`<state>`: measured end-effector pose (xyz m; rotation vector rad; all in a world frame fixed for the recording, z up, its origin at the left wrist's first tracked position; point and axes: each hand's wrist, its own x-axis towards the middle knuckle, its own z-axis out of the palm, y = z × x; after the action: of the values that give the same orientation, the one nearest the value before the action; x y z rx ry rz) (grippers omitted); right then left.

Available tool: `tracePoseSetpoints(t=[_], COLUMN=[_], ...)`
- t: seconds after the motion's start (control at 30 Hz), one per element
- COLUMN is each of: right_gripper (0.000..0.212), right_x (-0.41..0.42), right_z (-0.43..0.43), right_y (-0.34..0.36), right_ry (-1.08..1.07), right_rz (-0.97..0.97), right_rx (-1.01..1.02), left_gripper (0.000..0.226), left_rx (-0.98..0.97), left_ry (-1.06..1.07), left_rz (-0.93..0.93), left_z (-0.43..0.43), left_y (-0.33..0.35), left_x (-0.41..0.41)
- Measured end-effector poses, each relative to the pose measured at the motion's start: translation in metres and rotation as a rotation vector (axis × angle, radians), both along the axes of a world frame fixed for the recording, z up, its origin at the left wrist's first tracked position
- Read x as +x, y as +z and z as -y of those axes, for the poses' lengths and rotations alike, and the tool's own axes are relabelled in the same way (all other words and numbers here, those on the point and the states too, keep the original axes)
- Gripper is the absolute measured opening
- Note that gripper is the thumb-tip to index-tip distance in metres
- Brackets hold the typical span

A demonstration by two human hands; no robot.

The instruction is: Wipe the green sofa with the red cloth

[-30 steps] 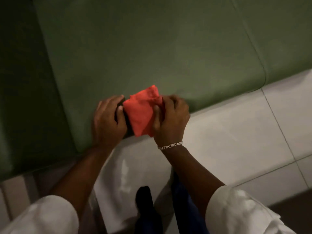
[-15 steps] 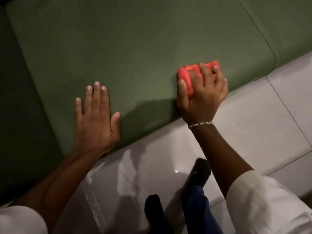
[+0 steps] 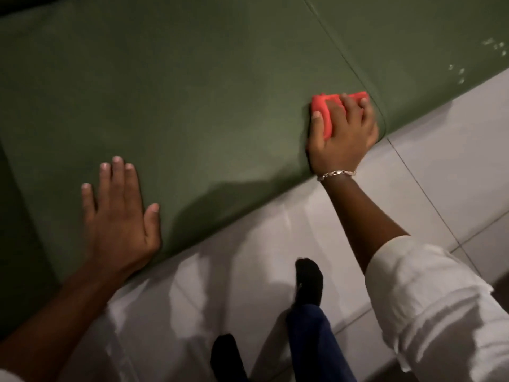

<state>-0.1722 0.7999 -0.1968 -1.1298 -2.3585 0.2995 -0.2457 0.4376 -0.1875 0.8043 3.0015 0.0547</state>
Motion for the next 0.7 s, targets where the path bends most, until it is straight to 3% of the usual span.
tracePoseSetpoints(t=[0.07,0.2,0.27,0.4,0.5,0.7], right_gripper=[0.036,0.038,0.039,0.033,0.03,0.03], right_x=[-0.005,0.023,0.025,0.014,0.01,0.033], right_z=[0.032,0.108,0.09,0.004,-0.045,-0.129], right_y=[-0.004,-0.012,-0.012,0.008,0.029,0.034], right_ry=[0.034,0.702,0.871,0.6,0.546,0.374], right_rz=[-0.015,0.003,0.057,0.183,0.24,0.067], right_rx=[0.034,0.209,0.286,0.23,0.167,0.17], left_gripper=[0.073,0.074,0.075,0.075,0.071,0.07], left_rx=[-0.003,-0.018,-0.016,0.05,0.215,0.258], left_ry=[0.011,0.018,-0.002,-0.069,-0.135,-0.4], left_rz=[0.005,0.027,0.044,0.094,0.175,0.215], left_z=[-0.005,-0.014,-0.024,-0.069,-0.126,-0.275], left_y=[0.004,0.009,0.01,0.014,0.018,0.021], left_x=[0.001,0.004,0.003,0.005,0.006,0.017])
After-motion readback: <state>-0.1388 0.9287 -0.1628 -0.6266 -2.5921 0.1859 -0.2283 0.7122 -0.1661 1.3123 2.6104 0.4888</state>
